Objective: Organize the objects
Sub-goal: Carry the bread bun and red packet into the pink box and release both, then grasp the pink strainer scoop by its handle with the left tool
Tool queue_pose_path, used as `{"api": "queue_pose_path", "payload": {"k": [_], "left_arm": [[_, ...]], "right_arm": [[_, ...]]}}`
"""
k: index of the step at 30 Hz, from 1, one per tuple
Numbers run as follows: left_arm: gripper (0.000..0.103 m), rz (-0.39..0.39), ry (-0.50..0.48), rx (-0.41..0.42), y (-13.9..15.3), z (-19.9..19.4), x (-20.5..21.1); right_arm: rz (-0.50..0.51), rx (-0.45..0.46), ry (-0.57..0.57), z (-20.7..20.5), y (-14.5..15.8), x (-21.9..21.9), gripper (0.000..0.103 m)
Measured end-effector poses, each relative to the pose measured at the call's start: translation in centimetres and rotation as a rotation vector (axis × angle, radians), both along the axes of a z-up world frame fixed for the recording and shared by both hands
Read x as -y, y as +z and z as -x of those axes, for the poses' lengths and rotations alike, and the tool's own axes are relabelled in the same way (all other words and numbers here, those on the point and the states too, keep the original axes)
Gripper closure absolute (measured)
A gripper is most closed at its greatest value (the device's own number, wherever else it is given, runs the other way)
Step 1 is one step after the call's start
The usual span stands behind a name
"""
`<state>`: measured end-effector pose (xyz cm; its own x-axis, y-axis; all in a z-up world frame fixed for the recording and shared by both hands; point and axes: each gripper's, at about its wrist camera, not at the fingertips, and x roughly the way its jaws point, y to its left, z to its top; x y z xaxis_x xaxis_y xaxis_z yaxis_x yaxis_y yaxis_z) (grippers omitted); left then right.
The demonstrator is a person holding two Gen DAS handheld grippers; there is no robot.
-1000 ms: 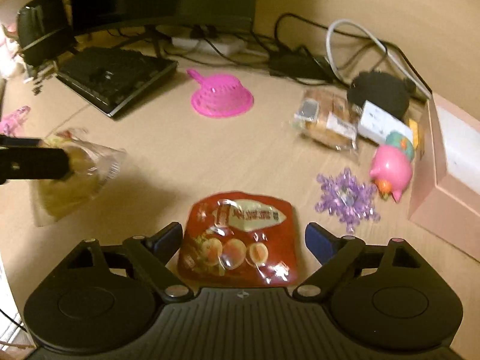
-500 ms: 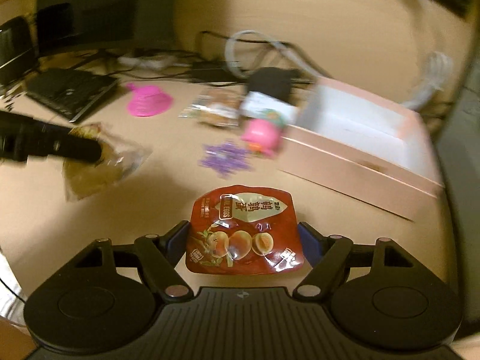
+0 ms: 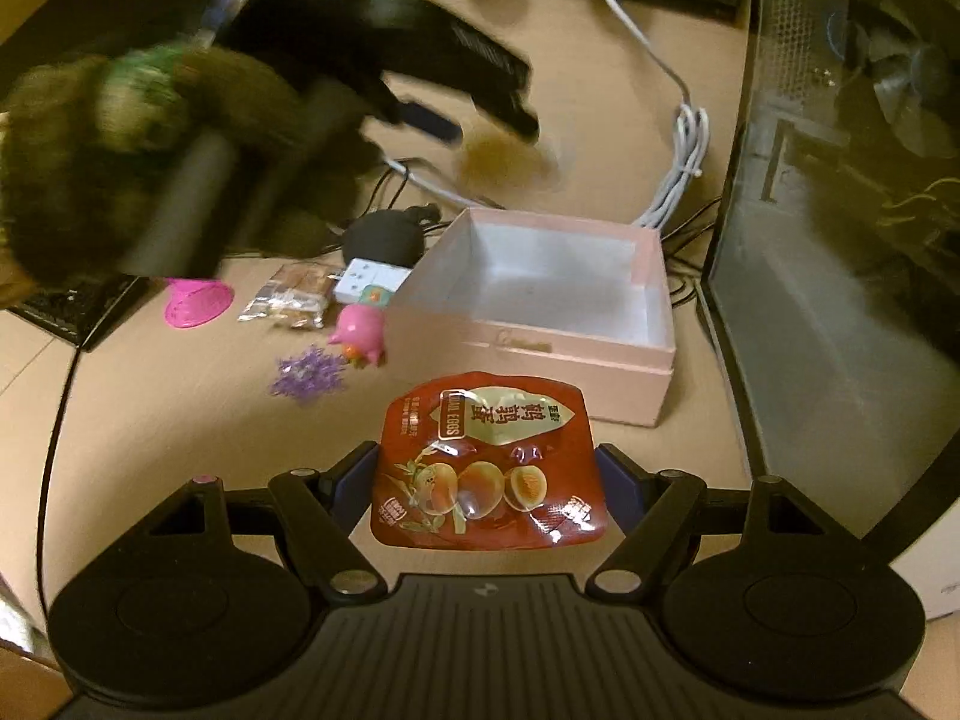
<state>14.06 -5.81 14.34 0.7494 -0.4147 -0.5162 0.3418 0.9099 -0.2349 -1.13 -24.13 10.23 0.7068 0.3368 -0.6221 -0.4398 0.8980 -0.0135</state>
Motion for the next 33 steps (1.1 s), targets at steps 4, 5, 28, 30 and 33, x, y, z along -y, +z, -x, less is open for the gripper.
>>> {"api": "queue_pose_path", "payload": {"k": [4,5,28,30,33], "left_arm": [[0.041,0.076,0.076,0.021,-1.1,-0.1,-0.9],[0.041,0.071,0.081,0.027,-1.1,0.2,-1.2],[0.041,-0.098,0.379,-0.104,-7.4,14.5,-21.1],[0.041,-0.116,0.420,-0.086,-7.1,12.9,-22.6],[0.041,-0.124,0.488,-0.068,-6.8,10.1,-24.3]], "right_arm": [[-0.040,-0.025,-0.032,-1.0,-0.1,1.5,0.026],[-0.037,-0.018,-0.034,-1.3,-0.1,1.7,0.026],[-0.041,0.010,-0.086,-12.5,1.4,-3.4,0.004],[-0.040,0.001,-0.071,-10.5,1.0,-3.6,0.004],[-0.046,-0.024,-0.051,-8.4,0.6,-4.1,0.004]]}}
